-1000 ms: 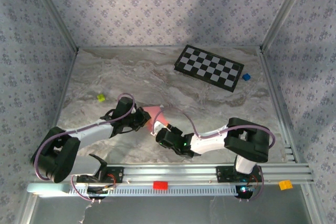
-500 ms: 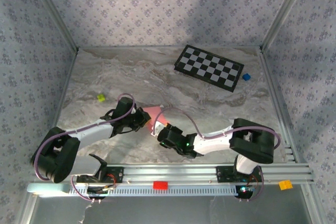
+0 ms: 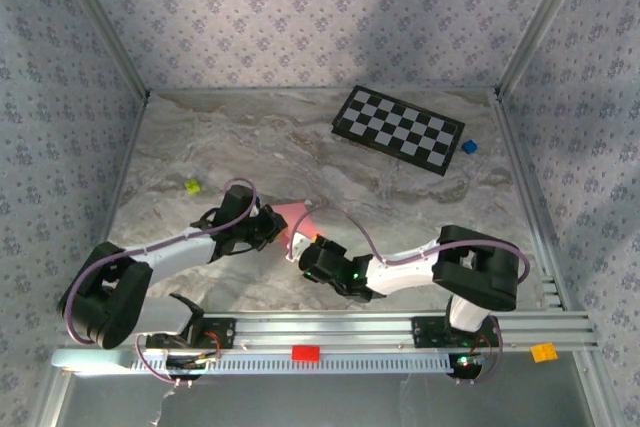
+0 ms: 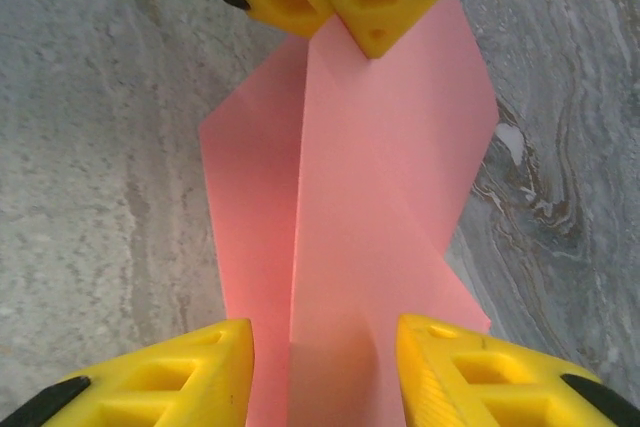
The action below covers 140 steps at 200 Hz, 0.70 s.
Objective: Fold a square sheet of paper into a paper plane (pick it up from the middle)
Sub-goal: Fourth fold the wing at the center of the table.
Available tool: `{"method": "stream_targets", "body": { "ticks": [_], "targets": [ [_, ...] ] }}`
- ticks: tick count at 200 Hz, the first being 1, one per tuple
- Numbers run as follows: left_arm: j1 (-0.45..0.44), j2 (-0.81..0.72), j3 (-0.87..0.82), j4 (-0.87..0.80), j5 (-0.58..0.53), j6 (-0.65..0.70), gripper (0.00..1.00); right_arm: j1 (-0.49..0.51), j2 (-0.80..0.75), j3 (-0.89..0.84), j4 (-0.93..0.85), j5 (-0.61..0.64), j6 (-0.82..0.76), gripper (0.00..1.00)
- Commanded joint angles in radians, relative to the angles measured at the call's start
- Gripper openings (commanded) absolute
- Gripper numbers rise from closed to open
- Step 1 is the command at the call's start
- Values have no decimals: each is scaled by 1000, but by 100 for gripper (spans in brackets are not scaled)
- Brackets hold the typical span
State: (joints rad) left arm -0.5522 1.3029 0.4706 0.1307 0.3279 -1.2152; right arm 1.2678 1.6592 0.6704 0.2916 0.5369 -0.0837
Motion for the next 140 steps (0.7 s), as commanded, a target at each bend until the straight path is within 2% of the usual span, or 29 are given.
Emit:
{"method": "stream_targets", "body": {
  "ticks": [1,36,85,140],
  "targets": [
    [-6,-24,27,-26,3,6,8,-2,19,32,-18,58,-3,41],
    [-6,-16,33,-24,6,4,8,-6,22,29,-22,41,12,34],
    [-6,-15,38,-30,5,8,8,-9,40,41,-31,46,25,33],
    [-5,-13,42,-34,4,8,8,-13,36,40,-34,52,49,26]
  ]
}}
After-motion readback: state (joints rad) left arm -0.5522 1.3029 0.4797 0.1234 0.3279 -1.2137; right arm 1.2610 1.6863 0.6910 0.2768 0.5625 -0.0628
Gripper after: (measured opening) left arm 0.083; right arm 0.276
